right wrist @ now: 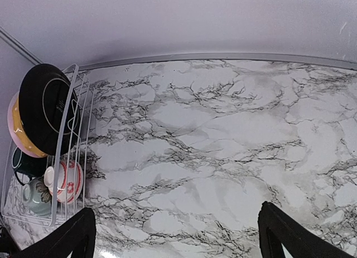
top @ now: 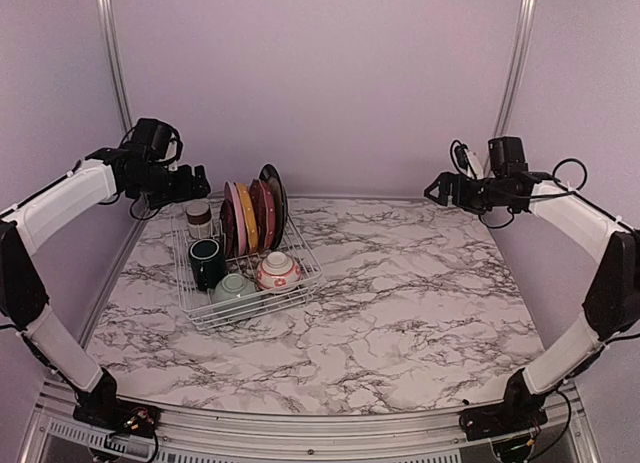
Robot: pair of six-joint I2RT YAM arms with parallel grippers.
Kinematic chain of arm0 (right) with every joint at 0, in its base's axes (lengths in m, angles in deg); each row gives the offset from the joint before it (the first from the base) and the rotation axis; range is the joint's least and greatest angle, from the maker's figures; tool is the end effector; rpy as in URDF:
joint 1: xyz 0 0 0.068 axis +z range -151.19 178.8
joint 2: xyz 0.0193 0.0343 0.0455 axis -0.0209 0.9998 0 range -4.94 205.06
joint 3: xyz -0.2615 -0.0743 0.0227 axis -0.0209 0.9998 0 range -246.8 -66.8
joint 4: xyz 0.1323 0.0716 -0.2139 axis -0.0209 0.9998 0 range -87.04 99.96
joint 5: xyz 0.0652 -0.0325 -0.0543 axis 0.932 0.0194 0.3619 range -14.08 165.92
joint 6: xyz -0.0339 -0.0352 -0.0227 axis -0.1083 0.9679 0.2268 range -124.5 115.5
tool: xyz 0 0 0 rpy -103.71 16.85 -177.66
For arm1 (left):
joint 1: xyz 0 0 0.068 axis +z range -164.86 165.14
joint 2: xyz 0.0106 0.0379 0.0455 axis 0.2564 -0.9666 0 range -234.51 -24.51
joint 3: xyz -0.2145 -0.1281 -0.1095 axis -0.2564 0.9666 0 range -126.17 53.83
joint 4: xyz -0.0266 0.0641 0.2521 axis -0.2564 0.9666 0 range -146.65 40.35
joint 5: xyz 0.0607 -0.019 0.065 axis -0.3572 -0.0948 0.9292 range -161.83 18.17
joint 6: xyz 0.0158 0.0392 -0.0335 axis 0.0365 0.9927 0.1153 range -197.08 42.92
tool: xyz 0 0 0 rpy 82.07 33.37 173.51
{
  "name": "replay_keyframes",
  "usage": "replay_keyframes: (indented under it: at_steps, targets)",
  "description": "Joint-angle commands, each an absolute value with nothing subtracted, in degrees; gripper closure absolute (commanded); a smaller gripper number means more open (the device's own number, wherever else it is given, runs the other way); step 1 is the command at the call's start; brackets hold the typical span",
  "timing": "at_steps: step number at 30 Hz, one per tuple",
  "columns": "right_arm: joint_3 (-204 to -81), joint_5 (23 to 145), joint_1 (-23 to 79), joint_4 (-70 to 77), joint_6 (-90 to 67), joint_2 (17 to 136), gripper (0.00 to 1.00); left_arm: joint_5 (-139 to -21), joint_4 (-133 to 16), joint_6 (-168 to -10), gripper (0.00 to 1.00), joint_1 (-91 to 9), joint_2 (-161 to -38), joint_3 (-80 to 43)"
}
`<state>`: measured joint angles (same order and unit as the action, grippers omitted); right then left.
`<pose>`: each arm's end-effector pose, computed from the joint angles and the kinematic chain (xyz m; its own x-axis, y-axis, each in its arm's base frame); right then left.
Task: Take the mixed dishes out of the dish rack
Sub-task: Grab the plate from the dish rack.
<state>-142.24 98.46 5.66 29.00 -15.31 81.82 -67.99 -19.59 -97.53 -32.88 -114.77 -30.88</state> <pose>0.3379 0.0544 0.3230 -0.6692 0.0941 -0.7371 -0.2924 0.8785 0.3777 0.3350 -0.1066 0.3394 -0.6947 -0.1406 -0.7054 0.0205 0.9765 -0.2148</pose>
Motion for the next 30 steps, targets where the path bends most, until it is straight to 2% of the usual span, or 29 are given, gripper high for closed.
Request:
replay_keyframes:
  at_steps: [1,8,17,26,30]
  targets:
    - [-141.4,96.1,5.8,27.4,-16.5,79.7,0.02,-70.7,-22.2,-99.4,0.01,-31.1,-112.8,-29.1]
    - [-139.9,96.3,4.7,24.7,-17.2,76.8,0.02,-71.7,-23.8,-100.0,0.01,-29.2,-111.7,-27.3]
    - [-137.4,103.9,-4.9,21.0,-19.6,74.7,0.02,-71.7,-26.2,-100.3,0.01,-26.8,-109.2,-24.9]
    - [-139.3,105.5,-4.4,21.0,-18.3,76.0,0.02,-75.0,-26.9,-99.9,0.01,-25.9,-109.7,-26.5]
    - [-144.7,101.8,2.4,25.1,-14.0,79.0,0.02,-73.6,-25.6,-97.6,0.01,-29.2,-110.8,-28.7]
